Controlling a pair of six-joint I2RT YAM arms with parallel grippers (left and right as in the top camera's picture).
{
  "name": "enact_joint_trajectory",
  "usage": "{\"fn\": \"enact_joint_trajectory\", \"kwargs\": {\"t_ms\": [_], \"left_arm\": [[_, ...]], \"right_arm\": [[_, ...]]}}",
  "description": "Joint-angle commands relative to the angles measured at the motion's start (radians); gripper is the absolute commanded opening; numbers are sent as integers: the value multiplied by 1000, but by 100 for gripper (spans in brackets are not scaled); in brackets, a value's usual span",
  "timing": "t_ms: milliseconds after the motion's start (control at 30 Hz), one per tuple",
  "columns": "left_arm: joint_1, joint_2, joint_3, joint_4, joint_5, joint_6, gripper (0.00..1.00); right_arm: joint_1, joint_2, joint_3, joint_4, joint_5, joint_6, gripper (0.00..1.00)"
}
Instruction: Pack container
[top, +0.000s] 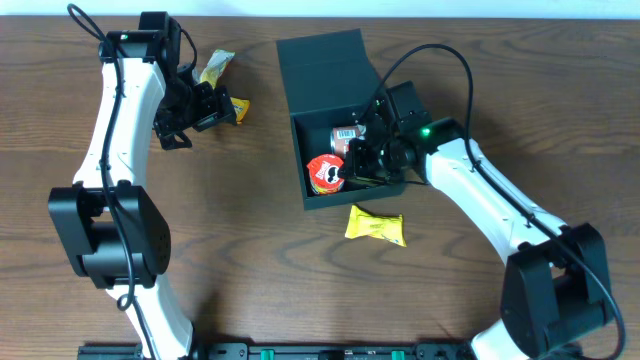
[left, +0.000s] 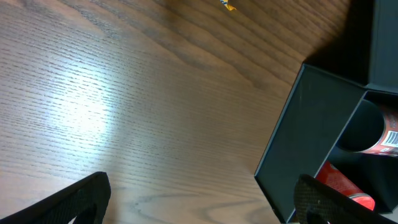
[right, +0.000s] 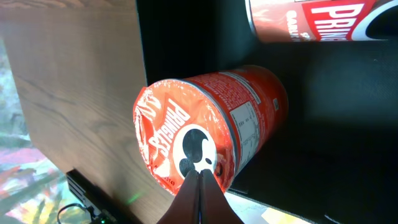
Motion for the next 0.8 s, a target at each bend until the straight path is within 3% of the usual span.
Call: {"fn": "enact_joint_trajectory", "kwargs": {"t_ms": [0, 767], "left_arm": [[-2, -8, 15, -5, -4, -4, 95], [-2, -8, 15, -4, -4, -4, 95]], "right_arm": [[13, 8, -10, -2, 42, 10, 2], [18, 8, -14, -27, 264, -40, 2]]}}
